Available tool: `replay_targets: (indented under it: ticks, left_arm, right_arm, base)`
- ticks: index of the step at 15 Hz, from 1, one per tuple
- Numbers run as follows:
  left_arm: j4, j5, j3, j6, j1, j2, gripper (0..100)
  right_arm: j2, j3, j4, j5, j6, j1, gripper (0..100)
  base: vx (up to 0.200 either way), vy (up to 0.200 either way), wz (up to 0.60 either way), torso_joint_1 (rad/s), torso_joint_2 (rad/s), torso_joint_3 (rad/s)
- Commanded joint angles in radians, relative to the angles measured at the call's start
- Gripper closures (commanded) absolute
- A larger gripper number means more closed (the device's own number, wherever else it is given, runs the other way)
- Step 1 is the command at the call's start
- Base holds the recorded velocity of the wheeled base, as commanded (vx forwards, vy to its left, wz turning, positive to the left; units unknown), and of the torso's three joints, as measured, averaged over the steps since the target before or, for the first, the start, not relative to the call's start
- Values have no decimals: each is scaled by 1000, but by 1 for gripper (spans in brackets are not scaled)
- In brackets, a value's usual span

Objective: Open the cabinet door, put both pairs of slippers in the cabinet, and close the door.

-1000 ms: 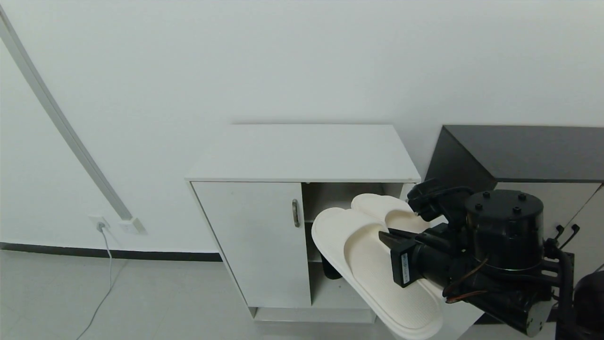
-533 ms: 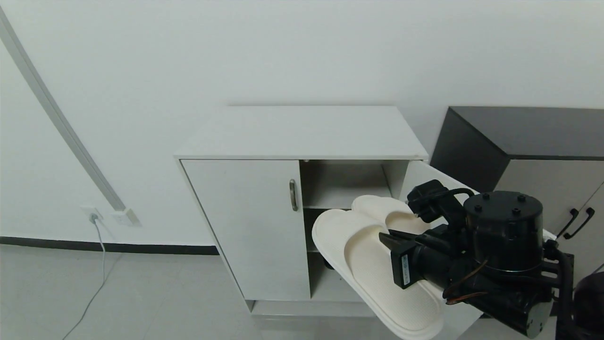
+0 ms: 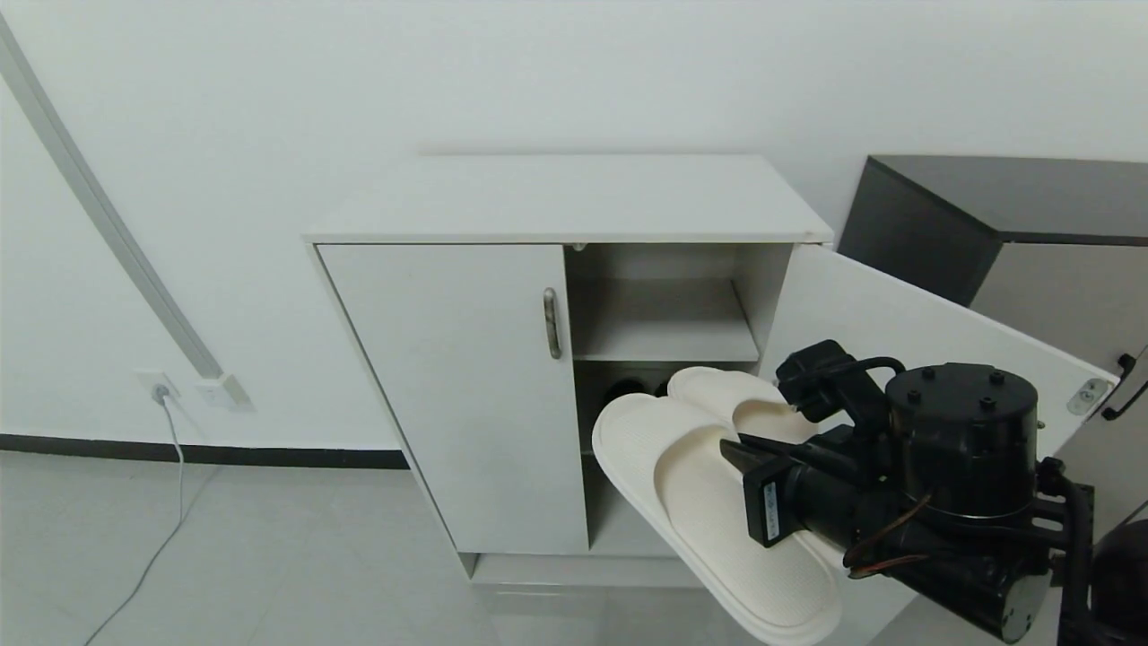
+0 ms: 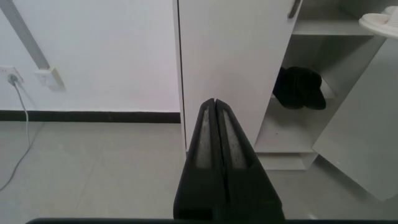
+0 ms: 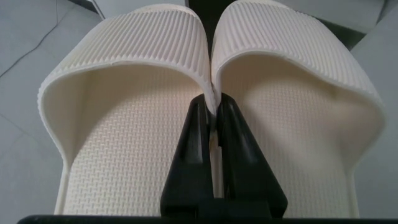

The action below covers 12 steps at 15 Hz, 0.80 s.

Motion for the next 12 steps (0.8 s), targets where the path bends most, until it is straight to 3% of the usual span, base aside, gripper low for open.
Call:
replay_targets:
  ticks: [1, 12]
  left_arm:
    - [0, 2, 0, 0, 0, 1, 100]
    - [0, 0, 0, -2, 0, 1, 100]
  right_arm:
    - [7, 4, -3, 0, 0, 0, 100]
    - [17, 12, -20, 0, 0, 0, 100]
  base:
    - [0, 0, 0, -159, 481, 320]
    - [0, 0, 0, -109, 463, 351]
